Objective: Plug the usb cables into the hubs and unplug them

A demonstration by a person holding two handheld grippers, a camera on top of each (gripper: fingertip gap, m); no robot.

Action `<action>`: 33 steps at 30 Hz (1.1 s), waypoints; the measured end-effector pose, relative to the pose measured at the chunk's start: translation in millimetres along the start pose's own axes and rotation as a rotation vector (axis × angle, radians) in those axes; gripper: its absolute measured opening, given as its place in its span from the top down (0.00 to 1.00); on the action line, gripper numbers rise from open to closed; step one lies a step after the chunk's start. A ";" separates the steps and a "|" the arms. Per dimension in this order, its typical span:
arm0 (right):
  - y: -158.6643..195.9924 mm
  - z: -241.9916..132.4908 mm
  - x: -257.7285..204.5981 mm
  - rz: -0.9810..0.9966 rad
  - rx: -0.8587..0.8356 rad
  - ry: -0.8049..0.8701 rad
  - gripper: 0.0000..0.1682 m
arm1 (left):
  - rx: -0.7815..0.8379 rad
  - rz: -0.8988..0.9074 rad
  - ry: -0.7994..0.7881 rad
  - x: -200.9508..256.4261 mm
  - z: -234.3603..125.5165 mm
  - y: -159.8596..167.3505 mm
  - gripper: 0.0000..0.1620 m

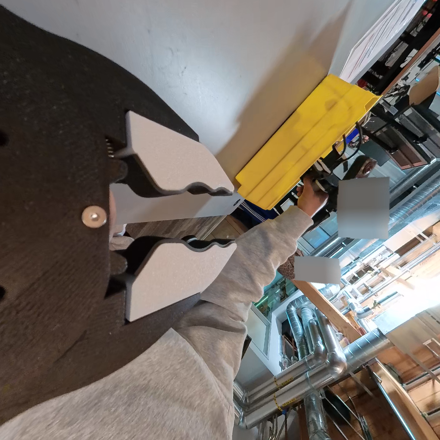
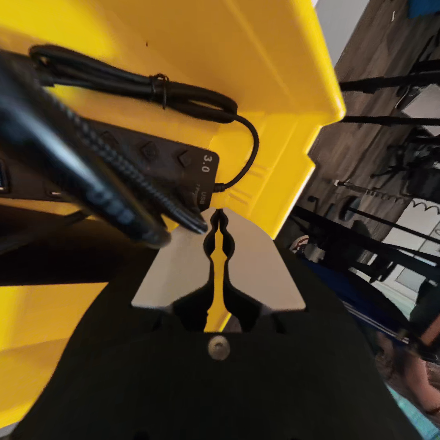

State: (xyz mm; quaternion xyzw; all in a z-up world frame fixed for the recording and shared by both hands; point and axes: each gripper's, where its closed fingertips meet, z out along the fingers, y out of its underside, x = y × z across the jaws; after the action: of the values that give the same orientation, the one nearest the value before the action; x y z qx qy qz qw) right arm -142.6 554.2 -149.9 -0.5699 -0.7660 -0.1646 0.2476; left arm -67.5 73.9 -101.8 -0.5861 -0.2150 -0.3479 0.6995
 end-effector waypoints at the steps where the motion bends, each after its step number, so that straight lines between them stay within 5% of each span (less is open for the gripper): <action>1: -0.2 -0.3 0.0 -0.011 0.008 0.010 1.00 | -0.003 0.000 0.001 0.3 0.4 0.7 0.78; 11: 7.6 -75.3 16.0 0.328 0.499 0.060 1.00 | -0.001 -0.007 0.004 0.3 0.4 0.6 0.78; 18: 76.2 -156.4 -37.7 0.742 1.078 -0.010 1.00 | -0.002 -0.006 0.000 -0.6 0.6 1.0 0.78; 23: 136.3 -136.3 -16.4 0.894 1.080 0.212 1.00 | -0.013 0.008 -0.007 -0.4 1.8 3.0 0.78; 26: 142.0 -122.4 -9.5 0.997 1.141 0.129 0.87 | -0.021 0.016 -0.015 -0.9 2.7 4.1 0.78; 29: 138.3 -83.5 -14.0 0.990 1.027 0.065 0.56 | -0.024 0.022 -0.019 -1.0 3.1 4.8 0.78; 33: 135.1 -48.9 -17.7 0.950 0.914 0.051 0.48 | -0.020 0.017 -0.016 -1.1 2.6 4.1 0.78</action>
State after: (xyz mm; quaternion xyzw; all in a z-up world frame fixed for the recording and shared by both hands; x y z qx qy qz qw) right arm -0.2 554.2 -123.8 -0.6794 -0.4180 0.2908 0.5283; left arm -64.9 77.0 -104.8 -0.5974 -0.2124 -0.3395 0.6948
